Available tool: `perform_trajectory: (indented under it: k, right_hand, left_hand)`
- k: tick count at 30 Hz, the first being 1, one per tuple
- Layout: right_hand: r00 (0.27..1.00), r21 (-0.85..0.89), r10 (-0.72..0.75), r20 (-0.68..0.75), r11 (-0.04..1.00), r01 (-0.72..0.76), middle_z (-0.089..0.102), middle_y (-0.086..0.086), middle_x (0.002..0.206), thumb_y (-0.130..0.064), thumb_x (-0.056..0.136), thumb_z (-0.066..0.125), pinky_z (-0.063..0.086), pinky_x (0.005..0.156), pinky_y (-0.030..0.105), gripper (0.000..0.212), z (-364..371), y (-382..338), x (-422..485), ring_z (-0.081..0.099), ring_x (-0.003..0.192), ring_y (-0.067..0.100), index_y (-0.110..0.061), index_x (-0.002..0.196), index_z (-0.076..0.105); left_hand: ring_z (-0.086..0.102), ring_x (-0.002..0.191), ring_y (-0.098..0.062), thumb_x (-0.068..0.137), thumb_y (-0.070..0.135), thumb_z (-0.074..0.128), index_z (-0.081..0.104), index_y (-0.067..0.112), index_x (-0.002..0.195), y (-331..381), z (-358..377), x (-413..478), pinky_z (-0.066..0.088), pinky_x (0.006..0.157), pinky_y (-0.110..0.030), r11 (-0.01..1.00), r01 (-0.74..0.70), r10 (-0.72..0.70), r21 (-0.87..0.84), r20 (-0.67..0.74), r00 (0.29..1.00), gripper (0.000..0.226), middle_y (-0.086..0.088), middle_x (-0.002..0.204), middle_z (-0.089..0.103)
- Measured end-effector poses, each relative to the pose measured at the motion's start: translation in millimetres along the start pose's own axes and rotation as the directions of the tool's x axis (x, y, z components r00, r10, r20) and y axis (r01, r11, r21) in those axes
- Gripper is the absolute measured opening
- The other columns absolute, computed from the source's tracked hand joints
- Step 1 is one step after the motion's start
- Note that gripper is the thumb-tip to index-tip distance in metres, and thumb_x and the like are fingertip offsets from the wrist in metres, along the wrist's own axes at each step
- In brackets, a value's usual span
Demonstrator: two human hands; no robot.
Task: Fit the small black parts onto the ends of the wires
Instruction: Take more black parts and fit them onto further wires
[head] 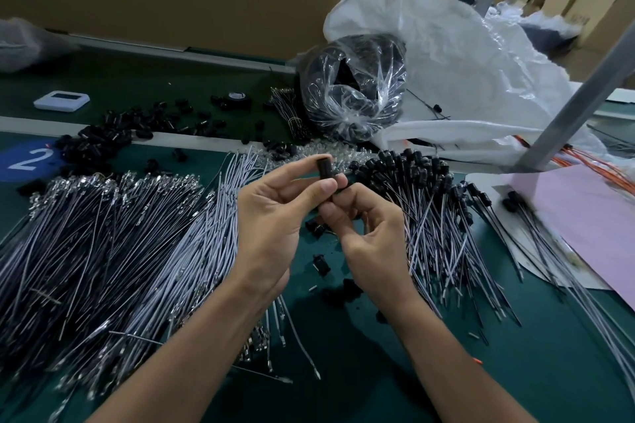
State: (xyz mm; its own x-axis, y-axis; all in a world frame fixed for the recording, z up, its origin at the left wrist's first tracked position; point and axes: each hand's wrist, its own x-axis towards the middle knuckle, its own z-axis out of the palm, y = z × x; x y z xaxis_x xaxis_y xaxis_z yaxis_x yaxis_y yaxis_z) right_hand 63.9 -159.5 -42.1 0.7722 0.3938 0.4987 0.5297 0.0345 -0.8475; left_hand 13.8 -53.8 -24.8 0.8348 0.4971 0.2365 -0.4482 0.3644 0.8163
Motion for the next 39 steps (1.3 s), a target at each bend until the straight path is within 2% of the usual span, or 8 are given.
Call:
perform_trajectory:
  k: [3, 9, 15, 19, 24, 28, 34, 39]
  right_hand:
    - [1.0, -0.016, -0.004, 0.012, 1.0, 0.004, 0.063, 0.01, 0.073, -0.016, 0.086, 0.067, 0.048, 0.068, 0.046, 0.016, -1, 1, -1, 0.057, 0.07, 0.027, -0.004, 0.075, 0.063]
    - [0.999, -0.067, -0.045, 0.003, 0.997, 0.045, 0.058, 0.007, 0.071, -0.011, 0.085, 0.067, 0.044, 0.065, 0.025, 0.015, -6, 3, -2, 0.052, 0.069, 0.019, -0.003, 0.074, 0.061]
    - [0.994, -0.027, -0.096, -0.058, 0.995, 0.094, 0.062, 0.006, 0.08, -0.016, 0.088, 0.066, 0.047, 0.072, 0.024, 0.007, -11, 0, 0, 0.059, 0.078, 0.015, -0.02, 0.083, 0.065]
    - [0.986, -0.013, -0.155, -0.056, 0.988, 0.155, 0.059, -0.001, 0.082, -0.029, 0.09, 0.062, 0.043, 0.073, 0.015, 0.01, -9, -2, 0, 0.057, 0.078, 0.004, -0.021, 0.085, 0.065]
    - [0.983, 0.001, -0.183, -0.02, 0.983, 0.183, 0.054, -0.016, 0.08, -0.012, 0.091, 0.064, 0.042, 0.071, 0.014, 0.013, -6, -1, -1, 0.054, 0.077, 0.0, -0.016, 0.079, 0.06]
    - [0.978, 0.035, -0.207, -0.027, 0.978, 0.208, 0.053, -0.018, 0.079, -0.018, 0.091, 0.062, 0.041, 0.067, 0.016, 0.015, -4, -3, -2, 0.05, 0.074, 0.002, -0.023, 0.078, 0.056]
    - [0.984, 0.02, -0.172, -0.037, 0.985, 0.173, 0.054, -0.007, 0.074, -0.018, 0.089, 0.065, 0.041, 0.064, 0.022, 0.014, -2, 0, -5, 0.049, 0.069, 0.011, -0.02, 0.077, 0.058]
    - [0.99, -0.075, -0.142, 0.013, 0.987, 0.142, 0.064, 0.001, 0.069, -0.015, 0.091, 0.064, 0.049, 0.06, 0.025, 0.011, -1, -8, -7, 0.061, 0.063, 0.012, -0.008, 0.083, 0.067]
  left_hand:
    - [0.074, 0.085, -0.026, 0.069, 0.014, 0.077, 0.079, 0.018, 0.093, 1, -4, 2, 0.06, 0.08, -0.039, 0.998, -0.043, 0.041, 0.047, 0.031, 0.999, 0.024, -0.012, 0.089, 0.077]
    - [0.074, 0.087, -0.026, 0.071, 0.004, 0.074, 0.076, 0.011, 0.099, 3, -6, 3, 0.058, 0.079, -0.029, 0.989, -0.109, 0.096, 0.096, 0.131, 0.987, 0.029, -0.013, 0.091, 0.077]
    - [0.073, 0.096, -0.022, 0.07, 0.007, 0.076, 0.074, 0.008, 0.1, 5, -5, 2, 0.057, 0.083, -0.026, 0.974, -0.115, 0.062, 0.197, 0.254, 0.965, 0.031, -0.007, 0.099, 0.077]
    - [0.073, 0.096, -0.023, 0.071, 0.006, 0.075, 0.077, 0.005, 0.09, 7, -5, 1, 0.057, 0.082, -0.027, 0.966, -0.158, 0.108, 0.203, 0.238, 0.965, 0.019, -0.007, 0.097, 0.077]
    - [0.075, 0.089, -0.025, 0.069, 0.003, 0.076, 0.078, 0.007, 0.09, 11, -6, 0, 0.058, 0.079, -0.029, 0.957, -0.217, 0.161, 0.193, 0.27, 0.949, 0.021, -0.008, 0.091, 0.077]
    - [0.074, 0.089, -0.026, 0.07, 0.003, 0.076, 0.078, 0.008, 0.09, 13, -6, 0, 0.058, 0.079, -0.029, 0.954, -0.242, 0.182, 0.18, 0.296, 0.938, 0.02, -0.008, 0.091, 0.077]
    - [0.075, 0.086, -0.027, 0.072, 0.004, 0.075, 0.078, 0.004, 0.086, 9, -6, 1, 0.058, 0.075, -0.028, 0.967, -0.19, 0.148, 0.17, 0.232, 0.961, 0.014, -0.011, 0.09, 0.077]
    - [0.074, 0.082, -0.021, 0.064, 0.03, 0.079, 0.08, 0.015, 0.079, 10, -9, 6, 0.058, 0.076, -0.027, 1.0, -0.003, 0.002, 0.009, 0.055, 0.998, 0.021, -0.008, 0.083, 0.076]
